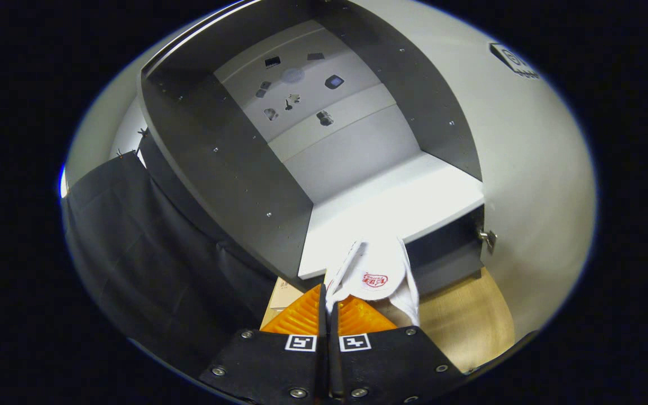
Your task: Open the shoe cabinet door, grab the shoes and put them into the shoe cabinet, then close the shoe cabinet door.
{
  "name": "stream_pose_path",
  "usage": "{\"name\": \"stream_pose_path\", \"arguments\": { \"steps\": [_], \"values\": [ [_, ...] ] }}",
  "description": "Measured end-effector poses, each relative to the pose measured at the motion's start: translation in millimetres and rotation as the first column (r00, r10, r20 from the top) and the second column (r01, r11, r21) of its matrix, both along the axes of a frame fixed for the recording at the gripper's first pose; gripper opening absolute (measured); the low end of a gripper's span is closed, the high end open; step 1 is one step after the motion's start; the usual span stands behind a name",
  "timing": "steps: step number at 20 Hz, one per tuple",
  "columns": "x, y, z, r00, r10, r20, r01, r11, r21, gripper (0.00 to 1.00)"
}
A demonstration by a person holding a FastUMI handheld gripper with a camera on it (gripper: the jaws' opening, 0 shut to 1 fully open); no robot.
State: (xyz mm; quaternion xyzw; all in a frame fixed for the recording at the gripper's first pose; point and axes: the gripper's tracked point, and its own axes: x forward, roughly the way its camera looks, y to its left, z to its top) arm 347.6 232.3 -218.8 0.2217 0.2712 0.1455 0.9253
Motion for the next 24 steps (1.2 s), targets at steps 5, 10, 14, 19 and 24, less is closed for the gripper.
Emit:
{"name": "stream_pose_path", "arguments": {
  "steps": [5,10,14,19,24],
  "values": [
    [66.2,4.2,-4.5,1.0,0.021,-0.016,-0.021,1.0,0.021,0.01],
    [124.8,9.1,-13.0,0.999,0.051,-0.014,-0.051,0.999,-0.017,0.01],
    [162.1,15.6,-16.8,0.997,0.071,-0.016,-0.071,0.997,-0.004,0.01],
    [198.5,23.1,-26.3,0.997,0.076,-0.023,-0.077,0.997,-0.015,0.01],
    [206.3,28.4,-33.9,0.997,0.078,-0.026,-0.079,0.996,-0.045,0.02]
  ]
}}
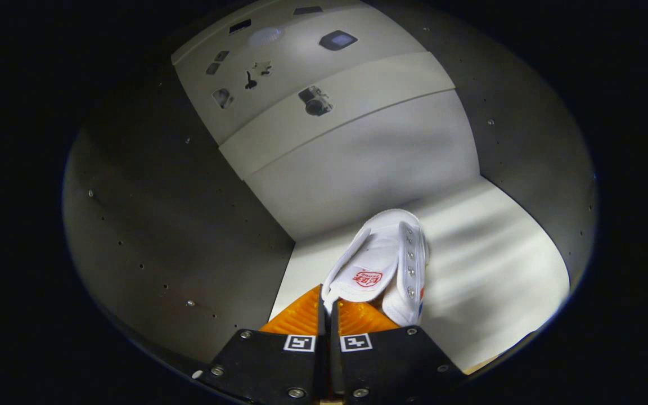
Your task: Open the shoe cabinet door, grab the shoes and put them into the shoe cabinet, then close the shoe cabinet door.
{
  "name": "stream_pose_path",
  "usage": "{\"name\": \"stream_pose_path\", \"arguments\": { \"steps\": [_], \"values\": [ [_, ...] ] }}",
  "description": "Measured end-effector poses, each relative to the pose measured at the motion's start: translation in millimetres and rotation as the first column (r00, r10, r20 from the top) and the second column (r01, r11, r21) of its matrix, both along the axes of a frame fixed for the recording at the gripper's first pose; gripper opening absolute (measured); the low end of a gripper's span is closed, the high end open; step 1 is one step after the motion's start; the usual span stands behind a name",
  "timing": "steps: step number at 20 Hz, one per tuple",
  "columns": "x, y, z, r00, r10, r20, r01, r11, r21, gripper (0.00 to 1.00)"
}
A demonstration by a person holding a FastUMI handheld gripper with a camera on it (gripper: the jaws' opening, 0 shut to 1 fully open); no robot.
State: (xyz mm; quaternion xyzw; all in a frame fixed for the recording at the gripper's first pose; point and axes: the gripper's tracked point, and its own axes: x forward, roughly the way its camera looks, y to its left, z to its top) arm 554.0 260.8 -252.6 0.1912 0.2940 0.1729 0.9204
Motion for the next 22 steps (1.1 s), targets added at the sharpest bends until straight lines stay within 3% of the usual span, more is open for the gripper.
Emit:
{"name": "stream_pose_path", "arguments": {
  "steps": [1,4,7,8,12,22],
  "values": [
    [0.1,1.0,2.9,1.0,-0.008,0.009,0.008,1.0,0.006,0.05],
    [-5.2,6.9,10.0,1.0,-0.028,0.011,0.028,1.0,0.014,0.36],
    [-13.9,4.6,20.1,0.998,-0.048,0.033,0.048,0.999,-0.001,0.6],
    [-21.1,4.3,24.3,0.998,-0.039,0.041,0.039,0.999,0.002,0.73],
    [-46.3,-0.9,38.8,0.995,-0.068,0.07,0.069,0.997,-0.019,0.85],
    [-154.0,-17.6,91.4,0.973,-0.101,0.206,0.114,0.992,-0.05,0.92]
  ]
}}
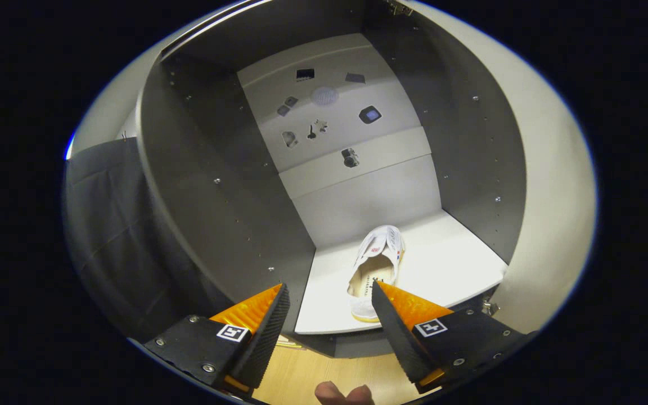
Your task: Open the shoe cabinet door, grab the shoes and put them into the shoe cabinet, then close the shoe cabinet door.
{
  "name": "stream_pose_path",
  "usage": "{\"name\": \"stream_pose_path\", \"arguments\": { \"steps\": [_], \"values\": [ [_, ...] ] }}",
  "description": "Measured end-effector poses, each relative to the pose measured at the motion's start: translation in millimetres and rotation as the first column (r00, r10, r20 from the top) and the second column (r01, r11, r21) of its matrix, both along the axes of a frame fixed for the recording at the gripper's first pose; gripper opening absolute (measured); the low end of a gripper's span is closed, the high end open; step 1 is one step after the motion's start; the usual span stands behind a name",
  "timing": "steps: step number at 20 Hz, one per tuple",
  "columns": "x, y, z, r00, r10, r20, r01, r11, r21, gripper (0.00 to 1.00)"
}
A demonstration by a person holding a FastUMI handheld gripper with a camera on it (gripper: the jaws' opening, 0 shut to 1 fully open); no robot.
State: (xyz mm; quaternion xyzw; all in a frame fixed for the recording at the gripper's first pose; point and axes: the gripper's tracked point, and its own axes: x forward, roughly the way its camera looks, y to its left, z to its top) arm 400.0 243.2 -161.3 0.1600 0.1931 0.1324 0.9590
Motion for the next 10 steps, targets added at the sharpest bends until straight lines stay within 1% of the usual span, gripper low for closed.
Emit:
{"name": "stream_pose_path", "arguments": {
  "steps": [2,6,10],
  "values": [
    [-26.9,-5.5,5.1,1.0,-0.014,0.002,0.014,1.0,0.011,0.92],
    [-92.7,-28.0,15.9,0.998,-0.056,0.016,0.056,0.998,-0.01,0.92],
    [-147.8,-58.8,37.7,0.995,-0.076,0.066,0.078,0.997,-0.024,0.92]
  ]
}}
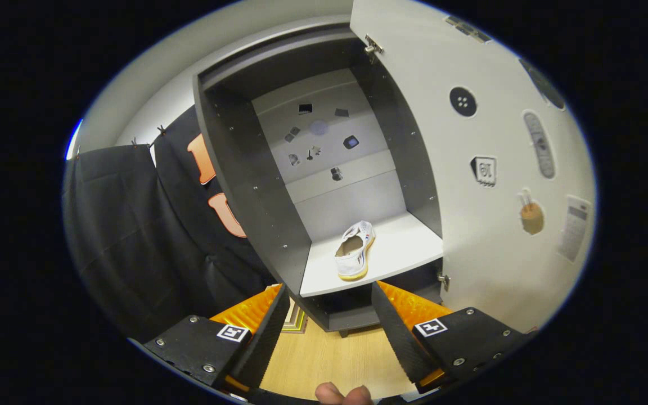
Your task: Open the shoe cabinet door, grab the shoes and put them into the shoe cabinet, then close the shoe cabinet door.
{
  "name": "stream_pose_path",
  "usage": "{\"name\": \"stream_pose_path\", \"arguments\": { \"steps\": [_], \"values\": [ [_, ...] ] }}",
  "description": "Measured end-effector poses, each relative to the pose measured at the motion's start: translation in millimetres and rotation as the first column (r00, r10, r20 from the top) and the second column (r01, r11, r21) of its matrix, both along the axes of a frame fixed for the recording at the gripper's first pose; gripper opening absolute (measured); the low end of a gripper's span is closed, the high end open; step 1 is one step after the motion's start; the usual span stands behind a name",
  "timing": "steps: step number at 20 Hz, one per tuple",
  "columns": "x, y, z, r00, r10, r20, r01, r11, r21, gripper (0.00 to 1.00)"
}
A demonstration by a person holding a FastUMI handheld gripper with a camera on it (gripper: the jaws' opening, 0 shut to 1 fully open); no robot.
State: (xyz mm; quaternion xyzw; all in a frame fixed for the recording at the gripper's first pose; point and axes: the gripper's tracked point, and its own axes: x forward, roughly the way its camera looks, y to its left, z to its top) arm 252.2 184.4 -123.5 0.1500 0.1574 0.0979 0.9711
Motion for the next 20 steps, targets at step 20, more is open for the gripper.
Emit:
{"name": "stream_pose_path", "arguments": {
  "steps": [20],
  "values": [
    [-165.8,-195.4,66.9,0.952,0.224,0.209,-0.201,0.971,-0.127,0.92]
  ]
}}
